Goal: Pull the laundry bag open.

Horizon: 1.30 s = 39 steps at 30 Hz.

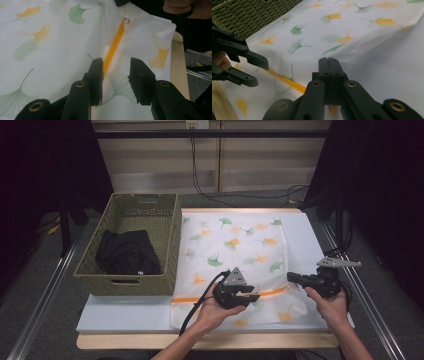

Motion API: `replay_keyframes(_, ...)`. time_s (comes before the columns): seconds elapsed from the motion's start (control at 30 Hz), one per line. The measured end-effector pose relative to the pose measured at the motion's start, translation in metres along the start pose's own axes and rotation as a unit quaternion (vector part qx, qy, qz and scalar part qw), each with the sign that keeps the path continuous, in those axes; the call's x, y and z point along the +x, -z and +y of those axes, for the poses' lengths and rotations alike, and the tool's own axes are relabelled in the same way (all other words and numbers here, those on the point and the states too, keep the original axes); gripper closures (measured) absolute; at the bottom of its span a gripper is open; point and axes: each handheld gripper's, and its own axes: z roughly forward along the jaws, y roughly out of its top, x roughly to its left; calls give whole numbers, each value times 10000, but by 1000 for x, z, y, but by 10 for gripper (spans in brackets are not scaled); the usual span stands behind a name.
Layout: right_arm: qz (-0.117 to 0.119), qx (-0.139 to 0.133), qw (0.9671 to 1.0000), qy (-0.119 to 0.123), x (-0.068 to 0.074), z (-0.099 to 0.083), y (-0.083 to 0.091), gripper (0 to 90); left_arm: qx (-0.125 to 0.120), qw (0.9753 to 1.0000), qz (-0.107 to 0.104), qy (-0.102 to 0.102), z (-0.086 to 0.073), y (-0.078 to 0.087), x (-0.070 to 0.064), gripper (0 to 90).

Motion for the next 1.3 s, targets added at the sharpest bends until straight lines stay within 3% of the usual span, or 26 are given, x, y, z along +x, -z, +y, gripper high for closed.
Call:
replay_keyframes(0.1, 6, 39, 10000, 26, -1, 2, -2, 900, -175, 9997, -32, 139, 3, -3, -5, 591)
replay_keyframes(0.23, 19, 66, 10000, 3, 0, 6, -3, 900, -50, 10000, -49, -13, 3, -11, -8, 628)
replay_keyframes(0.33, 79, -80, 9999, 12, 2, 9, -6, 900, 79, 9997, 19, -212, 4, -18, -9, 638)
replay_keyframes(0.37, 93, -44, 9999, 43, 3, 10, -8, 900, -14, 9998, 115, -181, 5, -21, -9, 610)
replay_keyframes(0.43, 85, -37, 9999, 80, 4, 10, -8, 900, -37, 9998, 56, -167, 6, -26, -8, 603)
replay_keyframes(0.6, 117, -41, 9999, 87, 5, 10, -8, 900, 64, 9997, 68, -243, 9, -34, -10, 637)
replay_keyframes(0.73, 155, -25, 9998, 96, 6, 9, -9, 900, -35, 9998, -40, -185, 11, -42, -11, 657)
replay_keyframes(0.8, 178, -43, 9998, 100, 6, 9, -9, 900, 76, 9996, -112, -246, 12, -48, -12, 657)
replay_keyframes(0.93, 236, -70, 9997, 81, 9, 10, -8, 900, 67, 9995, -245, -206, 12, -54, -12, 674)
replay_keyframes(1.1, 280, -88, 9995, 96, 11, 12, -8, 900, 74, 9996, -236, -125, 13, -59, -11, 664)
replay_keyframes(1.17, 296, -105, 9994, 145, 14, 12, -7, 900, 144, 9998, -74, -69, 13, -63, -8, 642)
replay_keyframes(1.2, 304, -98, 9994, 146, 14, 12, -7, 900, 96, 9998, -168, -28, 12, -65, -5, 642)
replay_keyframes(1.3, 361, -66, 9991, 201, 16, 12, -8, 900, 121, 9997, -192, -24, 12, -68, -4, 642)
